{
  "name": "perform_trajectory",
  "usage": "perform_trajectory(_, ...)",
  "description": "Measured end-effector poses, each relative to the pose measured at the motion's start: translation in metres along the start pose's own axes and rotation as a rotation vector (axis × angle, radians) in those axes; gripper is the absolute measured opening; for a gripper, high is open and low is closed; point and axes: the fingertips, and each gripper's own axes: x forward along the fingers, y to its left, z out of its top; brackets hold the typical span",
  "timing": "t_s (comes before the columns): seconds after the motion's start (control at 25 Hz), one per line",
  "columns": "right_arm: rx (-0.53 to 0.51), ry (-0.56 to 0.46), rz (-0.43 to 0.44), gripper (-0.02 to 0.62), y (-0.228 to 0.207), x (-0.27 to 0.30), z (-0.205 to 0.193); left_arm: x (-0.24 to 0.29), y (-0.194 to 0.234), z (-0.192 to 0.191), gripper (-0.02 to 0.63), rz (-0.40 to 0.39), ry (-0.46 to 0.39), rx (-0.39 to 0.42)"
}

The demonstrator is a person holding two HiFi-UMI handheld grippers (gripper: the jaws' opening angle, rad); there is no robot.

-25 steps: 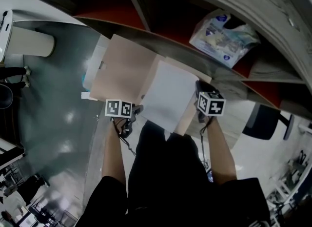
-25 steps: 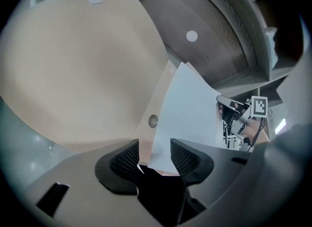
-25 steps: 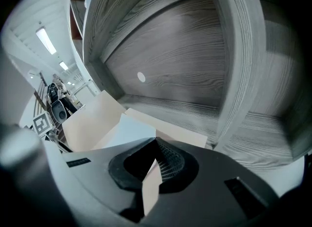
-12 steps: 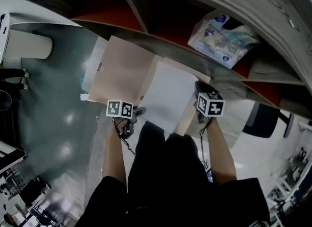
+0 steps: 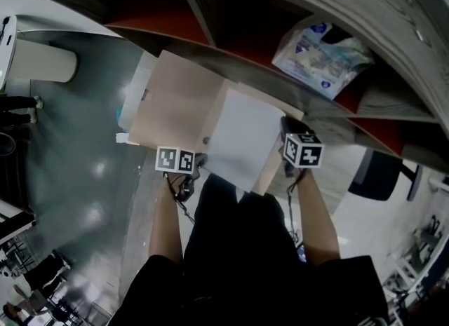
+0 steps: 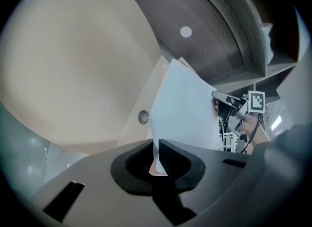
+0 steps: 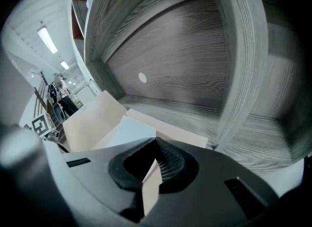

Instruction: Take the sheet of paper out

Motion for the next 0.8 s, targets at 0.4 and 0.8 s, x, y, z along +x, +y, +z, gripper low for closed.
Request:
perform_trajectory(0.4,-0.029,-0.003,0.020,0.015,0.006,-0.002,0.004,-0.003,-0.009,-0.003,0.054,0.054,-0.031,0.046)
perform_trajectory(0.8,-0.060,-0.017,0.041,0.015,0.010,-0.009,0.007,-0.009,-0.019,-0.007,0.046,0.118,-0.104,0.087)
